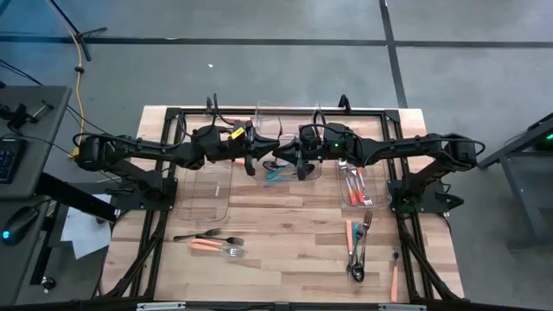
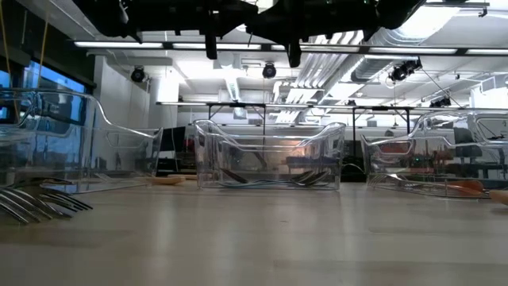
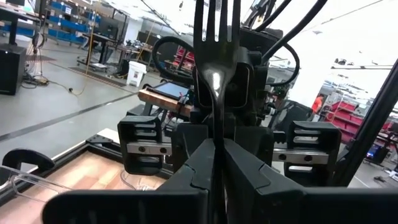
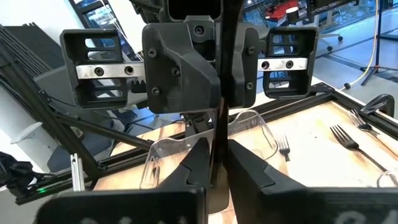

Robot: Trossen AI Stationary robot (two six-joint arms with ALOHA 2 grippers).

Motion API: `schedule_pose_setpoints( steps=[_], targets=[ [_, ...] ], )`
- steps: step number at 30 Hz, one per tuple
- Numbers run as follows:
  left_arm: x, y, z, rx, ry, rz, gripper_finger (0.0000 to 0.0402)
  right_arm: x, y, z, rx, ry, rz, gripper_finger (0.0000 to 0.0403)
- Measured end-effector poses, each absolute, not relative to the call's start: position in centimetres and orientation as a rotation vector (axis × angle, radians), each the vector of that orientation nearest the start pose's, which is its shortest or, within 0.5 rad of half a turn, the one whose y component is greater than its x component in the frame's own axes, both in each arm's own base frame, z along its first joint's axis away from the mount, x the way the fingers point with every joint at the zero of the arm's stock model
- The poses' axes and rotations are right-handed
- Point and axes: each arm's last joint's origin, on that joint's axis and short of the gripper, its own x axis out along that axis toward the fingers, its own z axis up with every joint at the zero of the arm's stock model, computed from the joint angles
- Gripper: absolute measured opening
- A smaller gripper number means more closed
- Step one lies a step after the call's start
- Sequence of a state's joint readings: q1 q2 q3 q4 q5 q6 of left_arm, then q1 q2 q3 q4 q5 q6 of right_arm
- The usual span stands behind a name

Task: Sort silverware by color (type)
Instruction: Put the black fork into the top transparent bin

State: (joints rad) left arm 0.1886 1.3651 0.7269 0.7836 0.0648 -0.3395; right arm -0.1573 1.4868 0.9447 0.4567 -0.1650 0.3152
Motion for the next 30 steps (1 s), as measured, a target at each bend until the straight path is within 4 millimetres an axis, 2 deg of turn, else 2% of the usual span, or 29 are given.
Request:
schedule_pose_setpoints(
  steps=[2, 8, 14, 18, 23, 30],
  targets=[
    [28.9, 5.3, 27.8, -0.334, -0.158, 0.098, 0.0024, 33.1, -4.8, 28.3, 0.326, 0.088, -0.006, 0.0011],
    [28.4, 6.1, 28.0, -0.373, -0.139, 0.086, 0.0047, 32.9, -4.8, 28.4, 0.324, 0.102, -0.008, 0.0011],
    [26.5, 7.0, 28.9, -0.381, -0.079, 0.136, 0.0094, 31.5, -5.3, 29.1, 0.289, 0.156, -0.02, 0.001],
    [24.5, 7.3, 29.6, -0.386, 0.0, 0.163, 0.0119, 30.1, -5.8, 29.9, 0.257, 0.2, -0.051, 0.001],
    [21.0, 7.0, 31.1, -0.334, 0.05, 0.203, 0.0126, 27.4, -5.9, 31.3, 0.206, 0.257, -0.089, 0.001],
    [17.1, 5.6, 32.6, -0.252, -0.084, 0.184, 0.0125, 24.3, -6.2, 33.4, 0.157, 0.226, -0.146, 0.001]
  ],
)
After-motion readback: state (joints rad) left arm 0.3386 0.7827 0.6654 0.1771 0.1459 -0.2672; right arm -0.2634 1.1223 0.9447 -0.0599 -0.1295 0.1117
